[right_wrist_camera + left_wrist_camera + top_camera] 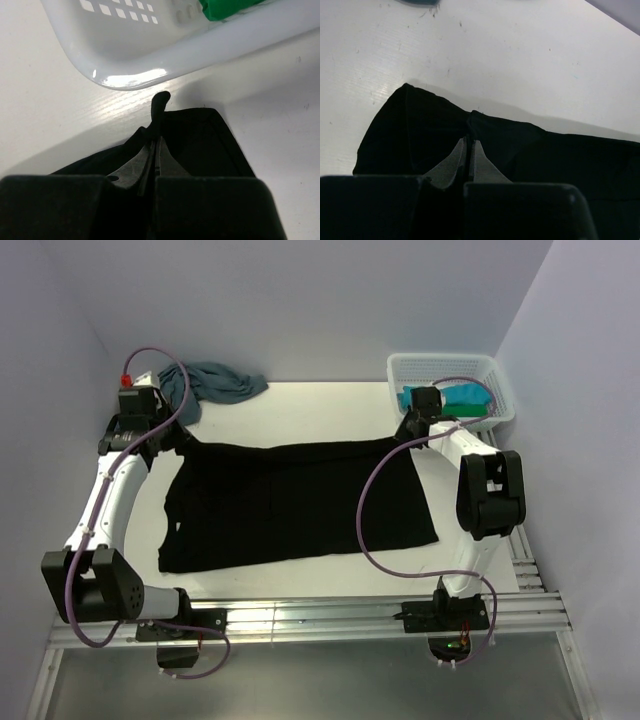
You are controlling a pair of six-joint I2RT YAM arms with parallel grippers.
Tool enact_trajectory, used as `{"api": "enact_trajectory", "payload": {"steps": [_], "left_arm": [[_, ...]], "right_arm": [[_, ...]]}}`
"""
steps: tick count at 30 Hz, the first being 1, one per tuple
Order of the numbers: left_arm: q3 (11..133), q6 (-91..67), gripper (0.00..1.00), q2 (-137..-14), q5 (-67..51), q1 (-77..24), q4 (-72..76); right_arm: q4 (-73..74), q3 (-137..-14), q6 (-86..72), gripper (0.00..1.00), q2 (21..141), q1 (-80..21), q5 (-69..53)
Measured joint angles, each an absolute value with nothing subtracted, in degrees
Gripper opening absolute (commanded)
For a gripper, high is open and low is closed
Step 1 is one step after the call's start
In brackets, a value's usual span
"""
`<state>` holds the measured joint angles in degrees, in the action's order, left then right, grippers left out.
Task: Roll the t-shirts
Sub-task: Fold the tshirt
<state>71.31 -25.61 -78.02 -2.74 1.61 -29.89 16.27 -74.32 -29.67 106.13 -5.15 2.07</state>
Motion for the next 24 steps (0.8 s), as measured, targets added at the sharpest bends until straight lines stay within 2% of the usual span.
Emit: {"api": "enact_trajectory", "payload": {"steps": [24], "left_arm": [[59.2,-30.1,0.0,-66.0,-3.8,1.6,-32.0]], "right_arm": [[15.2,-65.1,-29.6,0.0,100.2,-6.2,3.7]]}}
